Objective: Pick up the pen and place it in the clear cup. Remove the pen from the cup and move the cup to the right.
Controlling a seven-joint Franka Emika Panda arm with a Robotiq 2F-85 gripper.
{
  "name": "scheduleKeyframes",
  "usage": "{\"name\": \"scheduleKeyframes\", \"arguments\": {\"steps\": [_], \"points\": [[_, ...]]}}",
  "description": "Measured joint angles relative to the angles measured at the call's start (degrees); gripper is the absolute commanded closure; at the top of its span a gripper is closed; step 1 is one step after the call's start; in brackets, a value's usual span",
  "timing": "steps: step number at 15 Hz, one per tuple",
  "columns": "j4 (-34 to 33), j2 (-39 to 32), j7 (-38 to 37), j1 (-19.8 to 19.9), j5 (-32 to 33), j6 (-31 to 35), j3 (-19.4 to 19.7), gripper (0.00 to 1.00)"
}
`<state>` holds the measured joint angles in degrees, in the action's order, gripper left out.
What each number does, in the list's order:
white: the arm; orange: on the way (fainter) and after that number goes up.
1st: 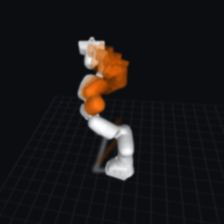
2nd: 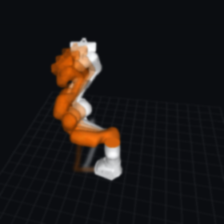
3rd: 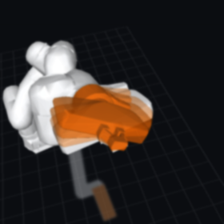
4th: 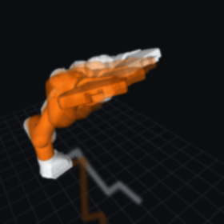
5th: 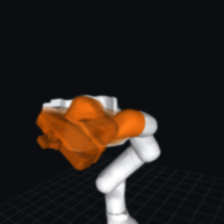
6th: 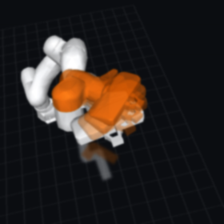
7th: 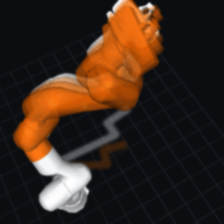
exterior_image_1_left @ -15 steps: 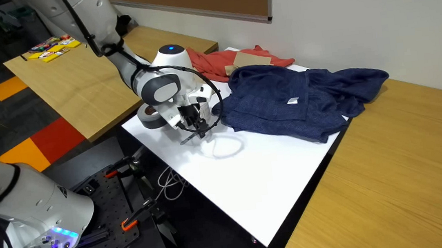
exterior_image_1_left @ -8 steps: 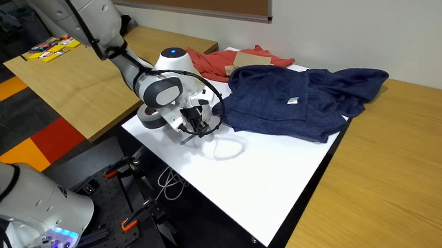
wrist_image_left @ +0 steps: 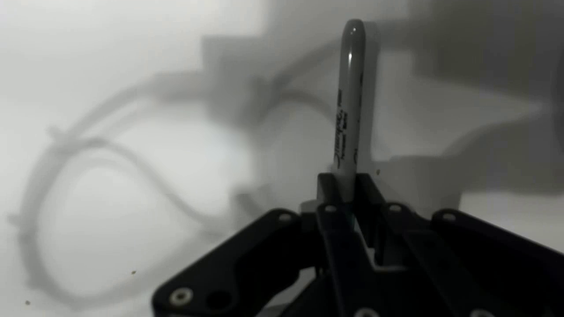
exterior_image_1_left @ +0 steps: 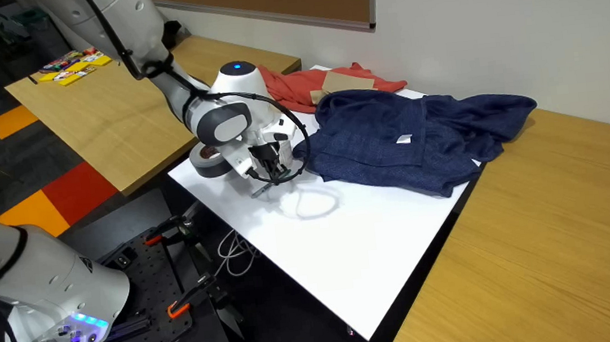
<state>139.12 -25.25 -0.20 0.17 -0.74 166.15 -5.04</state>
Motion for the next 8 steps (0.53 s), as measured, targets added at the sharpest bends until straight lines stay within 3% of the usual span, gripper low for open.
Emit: {"name": "scheduleKeyframes", "arguments": {"steps": [5,8], "points": [[4.5,8.8,-1.6,-1.6,0.2,-0.2,0.5,0.96],[8.3,16.2,-5.8,-4.3,2.5,-1.7,2.8,0.96]]}}
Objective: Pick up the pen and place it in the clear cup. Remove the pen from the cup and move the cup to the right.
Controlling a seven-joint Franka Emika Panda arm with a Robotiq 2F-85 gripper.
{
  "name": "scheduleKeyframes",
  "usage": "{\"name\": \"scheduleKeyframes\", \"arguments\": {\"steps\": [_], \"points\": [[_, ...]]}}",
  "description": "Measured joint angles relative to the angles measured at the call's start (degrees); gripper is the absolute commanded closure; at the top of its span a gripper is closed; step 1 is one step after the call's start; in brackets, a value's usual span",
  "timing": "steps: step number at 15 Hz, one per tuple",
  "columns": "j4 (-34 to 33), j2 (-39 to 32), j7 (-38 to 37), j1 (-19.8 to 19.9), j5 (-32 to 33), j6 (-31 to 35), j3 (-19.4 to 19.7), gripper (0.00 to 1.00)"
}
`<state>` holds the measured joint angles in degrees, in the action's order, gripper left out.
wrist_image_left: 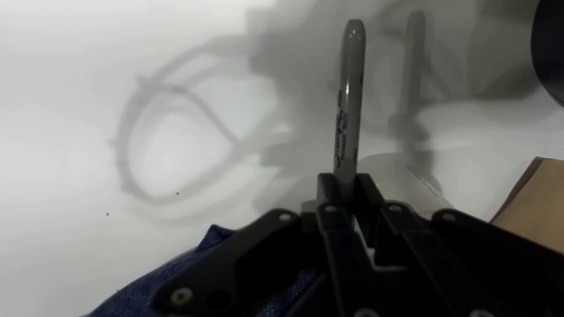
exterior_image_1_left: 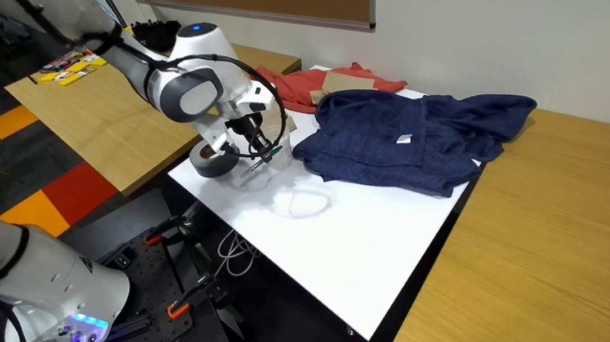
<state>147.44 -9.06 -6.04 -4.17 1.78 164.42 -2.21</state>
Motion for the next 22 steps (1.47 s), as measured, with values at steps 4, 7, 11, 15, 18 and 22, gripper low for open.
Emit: {"name": "scheduleKeyframes", "arguments": {"steps": [4,7,11,15,18,22], "points": [[3.6,8.7,-7.4,-1.1,8.0,-2.2,1.1,0.96],[4.6,13.3,-8.2,-1.0,10.5,-2.5,0.3,0.96],[4.7,16.8,-7.8,-0.9,10.8,-1.9,-1.8,0.96],[4.7,17.4,-7.9,-0.8,11.1,1.9,-2.9,0.96],[3.8,16.9,-10.4,-0.8,12.2,2.4,-3.4,0.96],[0.8,15.4,-26.1,2.4,22.0,2.2,-6.9,0.96]]}}
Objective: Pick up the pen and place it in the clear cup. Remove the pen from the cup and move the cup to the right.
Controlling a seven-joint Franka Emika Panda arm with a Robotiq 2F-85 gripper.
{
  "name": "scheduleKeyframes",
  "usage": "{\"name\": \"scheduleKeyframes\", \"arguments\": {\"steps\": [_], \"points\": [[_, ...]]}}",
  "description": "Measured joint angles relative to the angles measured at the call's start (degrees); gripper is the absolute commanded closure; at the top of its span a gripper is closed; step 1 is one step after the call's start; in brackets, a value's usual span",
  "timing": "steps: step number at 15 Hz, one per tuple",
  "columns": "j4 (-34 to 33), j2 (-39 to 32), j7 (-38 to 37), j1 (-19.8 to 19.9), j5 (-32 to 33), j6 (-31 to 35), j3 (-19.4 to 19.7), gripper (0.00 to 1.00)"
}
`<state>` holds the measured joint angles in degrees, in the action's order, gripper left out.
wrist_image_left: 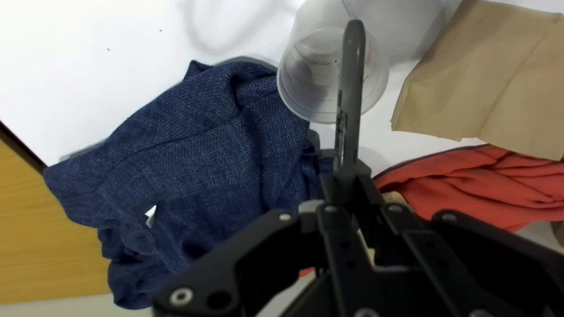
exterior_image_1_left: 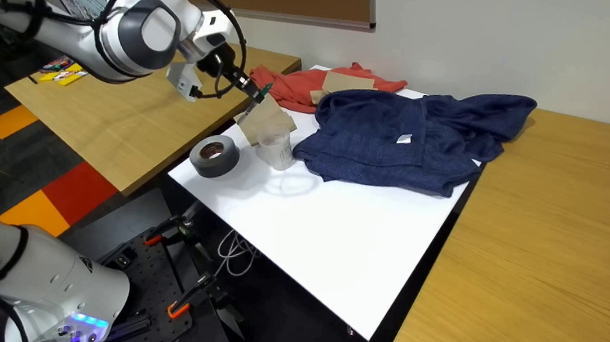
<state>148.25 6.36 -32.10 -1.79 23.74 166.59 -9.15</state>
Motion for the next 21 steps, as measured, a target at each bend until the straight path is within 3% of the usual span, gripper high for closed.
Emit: {"name": "scheduleKeyframes", "arguments": {"steps": [6,10,11,15,16,21], "points": [[-6.0,-0.8,-27.7,7.3,18.1,-6.8,-7.5,0.96],[-9.0,-2.4,-45.8,8.4,30.1,-14.9,-12.2,0.96],[-9.4,-3.7,-49.3,8.1,32.4,-16.6,-13.2,0.85],[-11.1,-9.0,-51.7,7.2,33.9,-18.1,-14.4,0.85],[-11.4,-9.4,-51.7,7.3,34.0,-18.1,-14.4,0.96],[-11.8,-9.6,-55.0,7.2,36.8,-19.0,-14.4,0.96]]}}
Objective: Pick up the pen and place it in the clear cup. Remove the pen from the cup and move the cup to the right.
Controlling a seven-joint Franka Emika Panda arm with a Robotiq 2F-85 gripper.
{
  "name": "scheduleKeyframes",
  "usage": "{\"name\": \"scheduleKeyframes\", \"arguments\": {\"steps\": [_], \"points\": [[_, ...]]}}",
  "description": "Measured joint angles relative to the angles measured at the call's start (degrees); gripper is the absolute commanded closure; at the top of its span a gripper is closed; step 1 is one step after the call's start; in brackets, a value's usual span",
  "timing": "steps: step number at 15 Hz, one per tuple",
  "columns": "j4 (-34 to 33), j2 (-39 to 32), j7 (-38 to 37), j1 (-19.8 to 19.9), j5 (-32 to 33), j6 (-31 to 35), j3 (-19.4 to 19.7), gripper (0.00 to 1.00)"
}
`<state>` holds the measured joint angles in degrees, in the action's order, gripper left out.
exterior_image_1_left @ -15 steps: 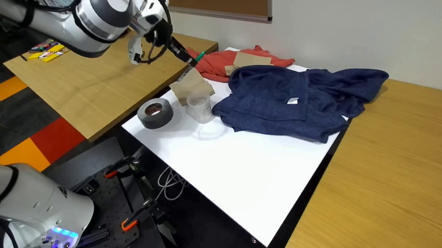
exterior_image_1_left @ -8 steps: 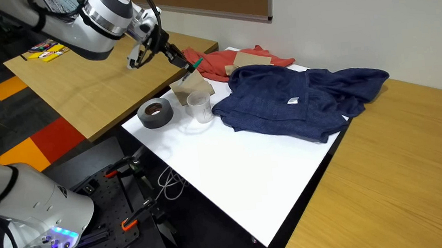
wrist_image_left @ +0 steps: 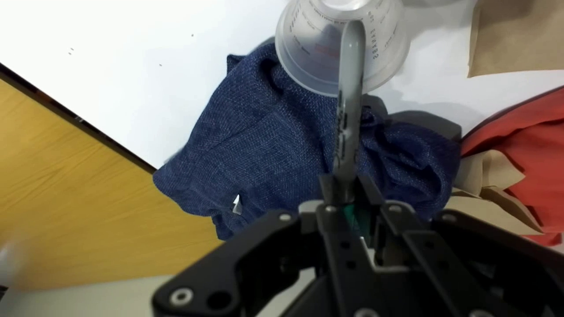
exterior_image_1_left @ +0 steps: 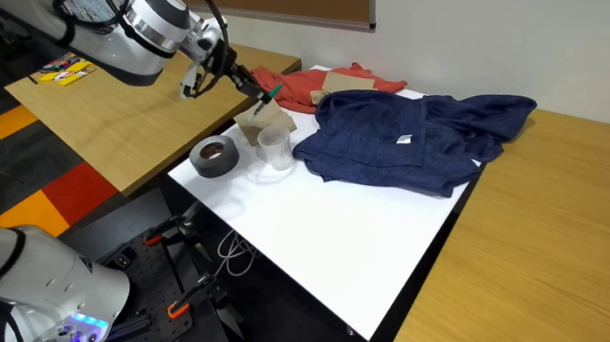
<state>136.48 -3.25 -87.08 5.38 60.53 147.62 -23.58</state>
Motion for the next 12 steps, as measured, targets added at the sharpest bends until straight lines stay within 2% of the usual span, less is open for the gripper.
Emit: {"name": "scheduleKeyframes", "arguments": {"steps": [3,7,12], "points": [[-0.5,0.0,-8.0,-1.1,6.1,-3.6,0.0,0.96],[-1.2,-0.4,-16.6,-9.2,10.5,-10.9,4.7,0.96],[-3.0,-3.2,-25.4,-15.5,15.5,-21.0,6.2,0.96]]}}
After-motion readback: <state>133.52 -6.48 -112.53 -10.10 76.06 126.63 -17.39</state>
